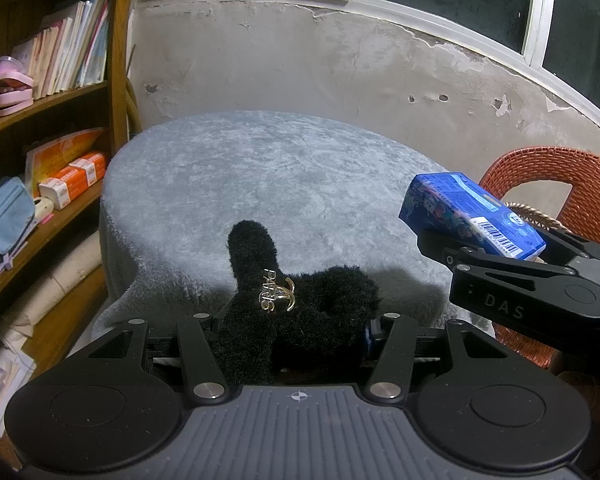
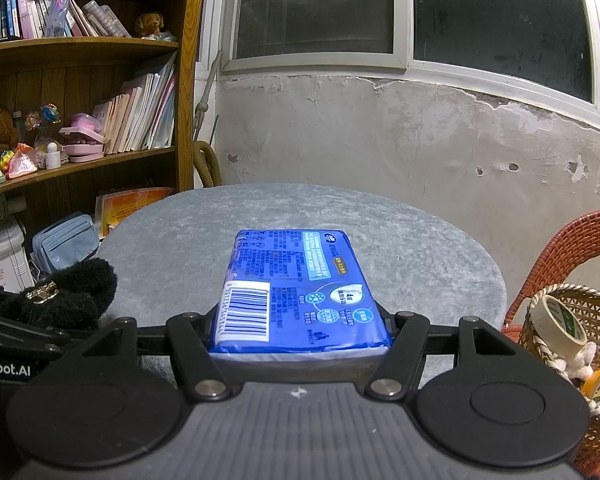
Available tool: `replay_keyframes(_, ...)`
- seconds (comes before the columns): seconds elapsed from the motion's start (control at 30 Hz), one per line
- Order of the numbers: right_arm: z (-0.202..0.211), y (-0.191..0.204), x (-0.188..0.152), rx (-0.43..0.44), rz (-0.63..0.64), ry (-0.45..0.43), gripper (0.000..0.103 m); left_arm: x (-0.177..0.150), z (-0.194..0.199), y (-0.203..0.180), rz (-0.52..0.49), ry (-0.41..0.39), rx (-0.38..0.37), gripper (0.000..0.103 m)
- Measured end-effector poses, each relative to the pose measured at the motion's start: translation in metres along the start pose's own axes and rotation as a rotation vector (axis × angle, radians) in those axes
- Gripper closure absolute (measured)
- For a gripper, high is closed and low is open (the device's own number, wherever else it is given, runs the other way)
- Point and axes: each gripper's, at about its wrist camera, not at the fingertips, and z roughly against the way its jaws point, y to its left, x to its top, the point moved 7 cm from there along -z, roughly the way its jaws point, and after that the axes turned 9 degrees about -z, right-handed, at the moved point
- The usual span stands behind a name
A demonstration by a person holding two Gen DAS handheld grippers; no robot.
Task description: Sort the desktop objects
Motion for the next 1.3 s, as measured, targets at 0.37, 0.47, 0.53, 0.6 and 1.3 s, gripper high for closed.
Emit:
replay_keyframes(0.37,0.0000,0.0003,-0.0002,0.000,0.000,0.000,0.042,-0.0005,-0.0009,0.0024,0.003,0.001,0.002,0.043)
replay_keyframes(0.47,0.0001,0.0003,-0.0002,0.000,0.000,0.000,0.042,-0.0002,-0.0008,0.0034,0.003,0.001,0.002,0.043)
replay_keyframes(0.53,-0.0001,0.0004,-0.0003,0.000,0.000,0.000,0.042,-0.0002,-0.0008,0.0034,0.003,0.001,0.003,0.043)
replay_keyframes(0.6,-0.0003,0.0007,-0.0006,-0.001,-0.001,0.001,0.042,-0.0002,-0.0008,0.0035,0.003,0.001,0.002,0.043)
replay_keyframes(1.3,-0.0001,0.0011,-0.0007,-0.001,-0.001,0.000,0.042,-0.0005,-0.0011,0.0058,0.003,0.003,0.002,0.043)
